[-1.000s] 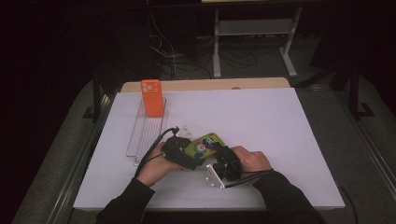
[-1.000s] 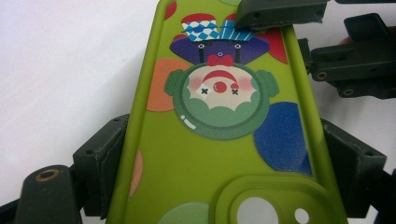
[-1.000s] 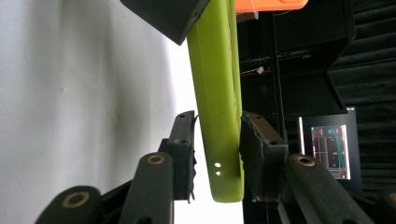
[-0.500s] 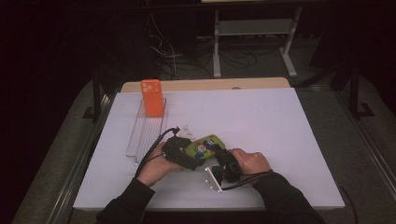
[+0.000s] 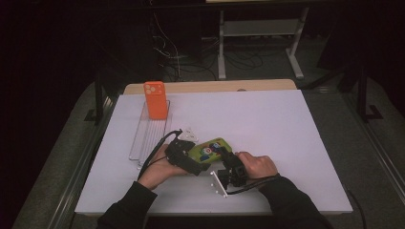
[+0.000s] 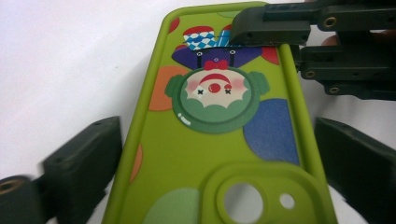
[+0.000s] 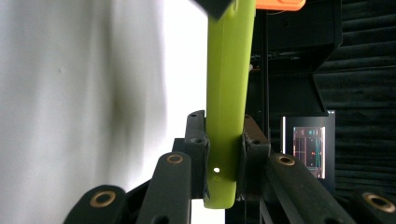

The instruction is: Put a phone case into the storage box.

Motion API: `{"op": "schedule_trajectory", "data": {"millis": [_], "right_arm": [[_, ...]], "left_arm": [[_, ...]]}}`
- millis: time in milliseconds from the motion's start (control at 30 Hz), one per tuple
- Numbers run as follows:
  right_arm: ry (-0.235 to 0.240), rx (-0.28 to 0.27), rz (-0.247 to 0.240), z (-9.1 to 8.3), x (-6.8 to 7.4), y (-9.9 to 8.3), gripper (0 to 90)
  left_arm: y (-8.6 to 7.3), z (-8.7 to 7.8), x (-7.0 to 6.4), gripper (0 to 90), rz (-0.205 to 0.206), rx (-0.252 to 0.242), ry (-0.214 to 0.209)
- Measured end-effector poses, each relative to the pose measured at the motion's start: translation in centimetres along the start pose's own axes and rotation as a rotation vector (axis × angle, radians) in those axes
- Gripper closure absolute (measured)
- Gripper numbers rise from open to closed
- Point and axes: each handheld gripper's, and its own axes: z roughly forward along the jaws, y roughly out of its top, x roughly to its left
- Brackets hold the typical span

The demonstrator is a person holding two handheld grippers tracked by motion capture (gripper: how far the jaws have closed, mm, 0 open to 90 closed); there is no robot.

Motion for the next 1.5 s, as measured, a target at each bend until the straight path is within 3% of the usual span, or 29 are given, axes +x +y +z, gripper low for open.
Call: {"op": "schedule_trajectory", "data": {"millis": [133,333,367,433,533,567,600,733,867,933,1000,1100,1233,1267,1333,1400,1500], "right_arm": [[0.012,0.020,0.001,0.0,-0.1,-0.3,75.7],[0.024,0.050,0.018,0.2,-0.4,-0.9,75.7],[0.036,0.060,0.028,0.2,-0.4,-1.0,75.7],[0.050,0.069,0.040,0.3,-0.5,-1.3,75.7],[0.072,0.085,0.055,0.3,-0.8,-1.8,75.7],[0.081,0.089,0.074,0.4,-0.9,-1.9,75.7],[0.084,0.089,0.086,0.4,-1.0,-2.1,75.7],[0.102,0.093,0.153,0.5,-1.3,-2.6,75.7],[0.125,0.101,0.266,0.4,-2.0,-3.1,75.7],[0.144,0.105,0.313,0.4,-2.3,-3.3,75.7],[0.155,0.091,0.342,0.5,-2.6,-3.6,75.7],[0.173,0.081,0.391,0.5,-2.9,-3.9,75.7],[0.224,0.092,0.514,0.5,-3.2,-4.1,75.7],[0.232,0.091,0.567,0.5,-3.1,-4.0,75.7],[0.254,0.085,0.578,0.6,-3.4,-4.3,75.7],[0.273,0.085,0.636,0.7,-3.5,-4.4,75.7],[0.287,0.089,0.675,0.8,-3.7,-4.6,75.7]], "left_arm": [[0.0,-0.7,0.2,0.0,0.015,-0.012,-0.007],[-0.2,-1.3,0.5,0.0,-0.007,-0.047,-0.009],[-0.3,-1.6,0.9,0.0,0.036,-0.016,-0.006],[-0.4,-1.6,0.8,0.0,0.012,-0.029,-0.008],[-0.5,-1.7,1.2,0.0,0.031,-0.002,0.004],[-0.5,-1.7,1.2,0.0,0.034,-0.007,0.002],[-0.6,-1.5,1.1,0.0,0.009,-0.024,0.005],[-0.7,-1.6,1.4,0.0,0.020,0.009,0.008],[-0.8,-1.4,1.5,0.0,0.022,0.018,0.011],[-0.9,-1.2,1.4,0.0,-0.018,-0.006,0.010],[-0.8,-1.2,1.5,0.0,0.002,-0.003,0.014],[-0.8,-1.2,1.5,0.0,-0.002,0.008,0.010],[-0.9,-1.1,1.5,0.0,-0.002,0.011,0.015],[-0.9,-1.1,1.4,0.0,-0.005,0.013,0.017],[-0.8,-1.2,1.6,0.0,0.023,0.037,0.014],[-0.8,-1.1,1.6,0.0,0.026,0.037,0.015],[-0.9,-1.0,1.4,0.0,0.003,0.020,0.013]]}}
